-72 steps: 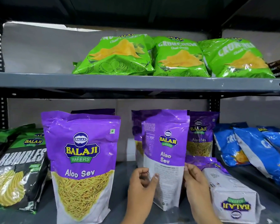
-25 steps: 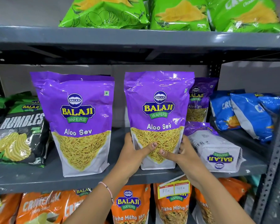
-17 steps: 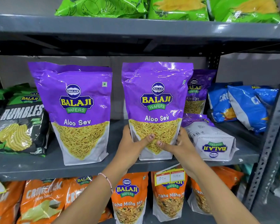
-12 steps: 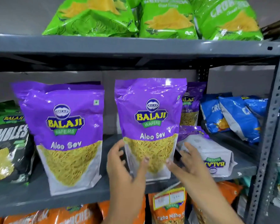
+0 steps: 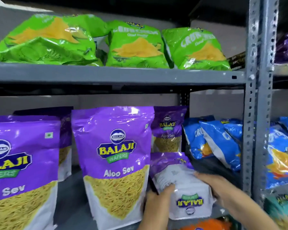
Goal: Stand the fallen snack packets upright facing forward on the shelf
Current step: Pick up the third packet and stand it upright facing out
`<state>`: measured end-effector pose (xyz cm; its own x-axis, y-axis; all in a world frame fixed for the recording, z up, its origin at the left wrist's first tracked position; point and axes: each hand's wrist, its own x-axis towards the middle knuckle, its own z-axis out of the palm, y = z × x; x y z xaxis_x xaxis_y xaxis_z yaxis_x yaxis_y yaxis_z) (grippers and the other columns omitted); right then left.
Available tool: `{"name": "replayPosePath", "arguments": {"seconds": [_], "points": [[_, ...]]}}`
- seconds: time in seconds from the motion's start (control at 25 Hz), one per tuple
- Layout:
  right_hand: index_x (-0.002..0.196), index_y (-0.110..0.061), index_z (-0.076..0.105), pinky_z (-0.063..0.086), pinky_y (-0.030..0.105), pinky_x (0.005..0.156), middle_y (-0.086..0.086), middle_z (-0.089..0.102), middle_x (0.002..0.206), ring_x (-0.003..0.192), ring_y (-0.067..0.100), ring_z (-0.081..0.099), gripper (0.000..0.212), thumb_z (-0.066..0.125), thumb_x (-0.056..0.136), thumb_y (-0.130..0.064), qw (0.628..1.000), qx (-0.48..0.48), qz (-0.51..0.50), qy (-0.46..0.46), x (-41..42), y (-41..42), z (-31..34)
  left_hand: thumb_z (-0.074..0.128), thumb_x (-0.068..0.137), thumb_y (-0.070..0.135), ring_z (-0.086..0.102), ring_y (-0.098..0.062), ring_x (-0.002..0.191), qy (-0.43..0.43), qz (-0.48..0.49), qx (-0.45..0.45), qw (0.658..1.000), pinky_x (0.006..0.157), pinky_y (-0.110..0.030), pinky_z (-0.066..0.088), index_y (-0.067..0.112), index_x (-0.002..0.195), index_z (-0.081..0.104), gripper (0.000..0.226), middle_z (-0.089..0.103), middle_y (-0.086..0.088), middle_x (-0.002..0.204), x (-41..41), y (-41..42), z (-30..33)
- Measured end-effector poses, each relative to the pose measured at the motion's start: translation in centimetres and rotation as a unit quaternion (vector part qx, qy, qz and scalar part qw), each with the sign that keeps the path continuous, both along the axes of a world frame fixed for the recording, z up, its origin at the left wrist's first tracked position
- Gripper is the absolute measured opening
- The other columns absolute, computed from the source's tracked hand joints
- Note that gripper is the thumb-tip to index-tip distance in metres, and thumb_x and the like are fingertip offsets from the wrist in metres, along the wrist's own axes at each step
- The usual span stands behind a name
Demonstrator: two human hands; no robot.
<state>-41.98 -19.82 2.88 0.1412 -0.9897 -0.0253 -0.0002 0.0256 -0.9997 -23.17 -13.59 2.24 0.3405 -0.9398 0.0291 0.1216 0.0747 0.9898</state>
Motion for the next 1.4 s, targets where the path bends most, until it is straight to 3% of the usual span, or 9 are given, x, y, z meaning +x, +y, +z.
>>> {"name": "replayPosePath", "arguments": {"seconds": [0.16,0.32,0.48,0.64,0.8,0.92,1.0,1.28,1.4], "points": [[0.091,-0.004,0.074,0.051,0.037,0.071,0.008,0.082,0.077,0.075,0.024,0.071,0.017,0.081,0.076,-0.006,0.995,-0.072,0.052,-0.047,-0.9,0.0,1.8,0.077,0.034,0.022,0.071,-0.026,0.067,0.078,-0.009,-0.047,0.996,0.071,-0.036,0.057,-0.002,0.095,0.075,0.065,0.078,-0.011,0.070,-2.0,-2.5,0.1],[0.134,-0.027,0.052,0.058,0.050,0.092,0.010,0.078,0.112,0.105,0.031,0.074,0.098,0.096,0.048,-0.023,0.986,-0.137,0.073,-0.059,-2.2,-2.6,2.6,0.073,0.033,0.005,0.074,-0.008,0.073,0.024,-0.044,-0.184,0.982,0.064,-0.021,0.057,0.011,0.102,0.065,0.070,0.081,0.002,0.083,-3.4,-3.2,1.4],[0.144,-0.044,0.031,0.061,0.041,0.087,0.005,0.075,0.119,0.109,0.024,0.072,0.106,0.079,0.072,0.017,0.970,-0.209,0.085,-0.085,-1.3,-5.5,2.2,0.063,0.047,-0.011,0.073,0.005,0.081,-0.016,-0.001,-0.186,0.982,0.066,-0.017,0.057,0.019,0.114,0.055,0.074,0.074,0.012,0.100,-3.1,-5.7,2.2],[0.134,-0.016,0.059,0.057,0.038,0.091,0.011,0.076,0.120,0.106,0.022,0.073,0.042,0.067,0.093,-0.010,0.966,-0.197,0.011,-0.165,0.0,-7.6,3.4,0.070,0.081,0.020,0.068,-0.013,0.072,0.010,0.097,-0.169,0.981,0.067,-0.019,0.053,0.017,0.090,0.065,0.011,0.074,0.010,0.074,-3.0,-8.0,4.6],[0.100,-0.008,0.071,0.055,0.017,0.054,-0.009,0.079,0.072,0.060,0.004,0.071,0.019,0.059,0.099,-0.024,0.942,-0.210,-0.077,-0.249,0.5,-9.1,8.5,0.049,0.093,0.053,0.067,-0.024,0.098,0.032,0.187,-0.194,0.962,0.095,-0.041,0.051,0.012,0.106,0.070,0.048,0.074,-0.006,0.106,-3.0,-10.3,8.2],[0.071,-0.019,0.067,0.052,0.023,0.052,-0.011,0.071,0.052,0.050,0.007,0.063,0.027,0.063,0.097,-0.028,0.933,-0.205,-0.119,-0.271,0.9,-10.5,10.4,0.058,0.095,0.034,0.048,-0.006,0.050,0.055,0.236,-0.237,0.941,0.056,-0.027,0.041,0.012,0.069,0.057,0.035,0.053,0.002,0.056,-3.1,-10.6,10.4],[0.058,-0.019,0.067,0.051,0.031,0.064,-0.007,0.069,0.054,0.058,0.017,0.062,0.039,0.066,0.093,-0.035,0.935,-0.176,-0.138,-0.276,0.8,-11.7,11.0,0.061,0.095,0.029,0.037,-0.005,0.041,0.048,0.247,-0.227,0.941,0.047,-0.023,0.034,0.013,0.063,0.050,0.037,0.041,0.003,0.050,-3.0,-11.2,11.1],[0.082,-0.021,0.073,0.057,0.042,0.080,0.010,0.077,0.094,0.077,0.024,0.068,0.024,0.065,0.094,-0.040,0.947,-0.201,-0.104,-0.227,0.3,-11.6,10.9,0.059,0.095,0.031,0.052,-0.020,0.064,0.075,0.222,-0.229,0.945,0.058,-0.028,0.042,0.018,0.071,0.058,0.028,0.060,-0.006,0.069,-2.6,-11.5,10.8],[0.080,-0.023,0.071,0.055,0.037,0.074,0.009,0.076,0.094,0.076,0.023,0.069,0.038,0.050,0.100,-0.048,0.944,-0.197,-0.115,-0.239,0.1,-11.1,10.3,0.054,0.099,0.023,0.062,-0.025,0.094,0.039,0.256,-0.257,0.931,0.078,-0.032,0.050,0.018,0.103,0.059,0.009,0.066,-0.009,0.104,-3.8,-9.6,10.1]]}}
